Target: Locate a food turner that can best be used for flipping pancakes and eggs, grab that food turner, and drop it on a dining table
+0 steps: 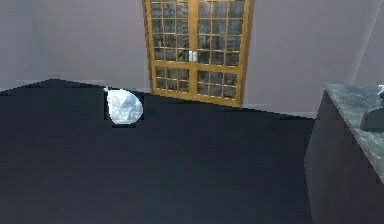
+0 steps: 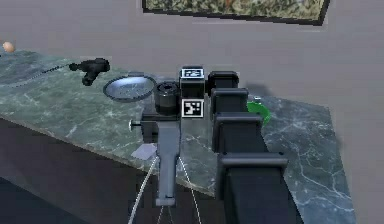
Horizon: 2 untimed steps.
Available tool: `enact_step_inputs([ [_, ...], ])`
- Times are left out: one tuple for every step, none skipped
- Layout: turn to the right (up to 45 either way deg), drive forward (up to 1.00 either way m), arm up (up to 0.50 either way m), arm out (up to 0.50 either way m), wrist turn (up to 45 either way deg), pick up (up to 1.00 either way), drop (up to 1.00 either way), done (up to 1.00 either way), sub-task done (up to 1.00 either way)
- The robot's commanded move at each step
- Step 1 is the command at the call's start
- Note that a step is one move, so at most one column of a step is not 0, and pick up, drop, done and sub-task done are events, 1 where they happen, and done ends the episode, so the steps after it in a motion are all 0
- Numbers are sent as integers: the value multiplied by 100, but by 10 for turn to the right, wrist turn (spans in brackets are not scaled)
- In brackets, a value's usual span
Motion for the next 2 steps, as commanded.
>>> enact_step_inputs([
  [0,0,0,0,450,0,0,0,0],
  [0,0,0,0,450,0,0,0,0],
])
